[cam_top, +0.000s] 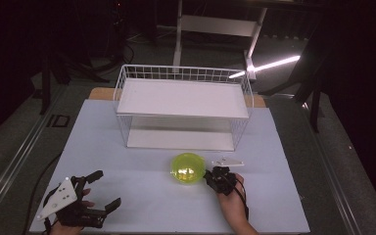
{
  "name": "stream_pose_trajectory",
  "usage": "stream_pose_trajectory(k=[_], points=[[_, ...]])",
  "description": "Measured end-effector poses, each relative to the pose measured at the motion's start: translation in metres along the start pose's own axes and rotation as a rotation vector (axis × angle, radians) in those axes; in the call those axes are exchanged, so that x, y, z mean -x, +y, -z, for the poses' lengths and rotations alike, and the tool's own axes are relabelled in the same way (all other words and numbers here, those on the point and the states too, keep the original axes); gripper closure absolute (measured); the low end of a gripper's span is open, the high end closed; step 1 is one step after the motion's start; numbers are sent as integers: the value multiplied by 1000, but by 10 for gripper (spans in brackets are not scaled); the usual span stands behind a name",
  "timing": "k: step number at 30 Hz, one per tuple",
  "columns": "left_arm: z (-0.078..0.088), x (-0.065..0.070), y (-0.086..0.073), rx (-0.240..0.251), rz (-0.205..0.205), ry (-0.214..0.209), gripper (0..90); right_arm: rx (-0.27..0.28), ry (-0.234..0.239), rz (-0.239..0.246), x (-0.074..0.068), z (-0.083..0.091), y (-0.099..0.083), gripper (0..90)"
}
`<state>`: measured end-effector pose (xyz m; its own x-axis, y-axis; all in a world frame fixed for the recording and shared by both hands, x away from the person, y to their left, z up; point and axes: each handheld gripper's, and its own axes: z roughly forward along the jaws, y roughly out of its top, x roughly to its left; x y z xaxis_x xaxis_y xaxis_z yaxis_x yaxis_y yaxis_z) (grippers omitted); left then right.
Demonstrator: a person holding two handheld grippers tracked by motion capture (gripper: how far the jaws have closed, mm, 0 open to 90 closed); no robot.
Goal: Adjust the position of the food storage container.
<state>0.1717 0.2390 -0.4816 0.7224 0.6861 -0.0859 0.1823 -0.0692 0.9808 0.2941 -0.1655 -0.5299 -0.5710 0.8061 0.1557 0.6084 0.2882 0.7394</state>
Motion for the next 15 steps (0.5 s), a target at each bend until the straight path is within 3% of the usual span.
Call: stream_pose_trajectory(k=[15], points=[[-1, 0, 0, -7, 1, -10, 5, -30, 54, 27, -24, -20, 7, 900]])
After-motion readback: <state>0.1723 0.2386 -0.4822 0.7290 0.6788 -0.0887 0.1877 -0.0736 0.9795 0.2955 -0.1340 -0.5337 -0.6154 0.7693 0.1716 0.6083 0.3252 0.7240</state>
